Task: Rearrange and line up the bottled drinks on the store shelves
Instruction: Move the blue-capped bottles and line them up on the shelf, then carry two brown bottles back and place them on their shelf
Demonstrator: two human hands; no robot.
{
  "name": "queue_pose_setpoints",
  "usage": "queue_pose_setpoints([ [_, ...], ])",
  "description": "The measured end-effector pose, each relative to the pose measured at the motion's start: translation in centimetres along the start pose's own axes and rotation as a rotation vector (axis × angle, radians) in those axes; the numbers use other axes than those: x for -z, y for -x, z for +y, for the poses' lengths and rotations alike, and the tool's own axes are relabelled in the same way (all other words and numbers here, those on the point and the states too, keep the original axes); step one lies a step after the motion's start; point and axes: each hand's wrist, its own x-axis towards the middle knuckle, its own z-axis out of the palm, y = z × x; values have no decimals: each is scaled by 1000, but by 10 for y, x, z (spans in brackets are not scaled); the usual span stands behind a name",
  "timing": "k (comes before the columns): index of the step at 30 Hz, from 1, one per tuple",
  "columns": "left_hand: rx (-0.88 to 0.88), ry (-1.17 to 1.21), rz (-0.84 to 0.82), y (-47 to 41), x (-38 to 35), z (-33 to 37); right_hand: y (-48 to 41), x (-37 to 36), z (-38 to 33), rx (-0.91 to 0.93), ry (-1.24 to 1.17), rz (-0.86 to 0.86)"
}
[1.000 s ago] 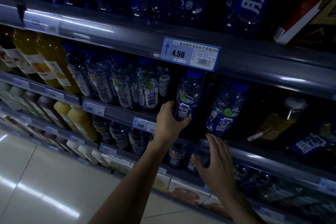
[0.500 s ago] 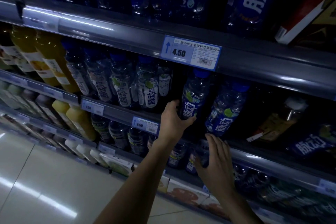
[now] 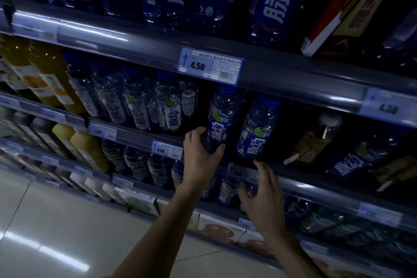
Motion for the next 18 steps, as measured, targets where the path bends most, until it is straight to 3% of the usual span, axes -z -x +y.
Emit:
queue_pose_setpoints([
  [8,-7,57,-67,50,-21,29,4,64,23,-37,-63,147],
  [18,-78,32,-223,86,-105,91,17,136,98,-187,-77,276],
])
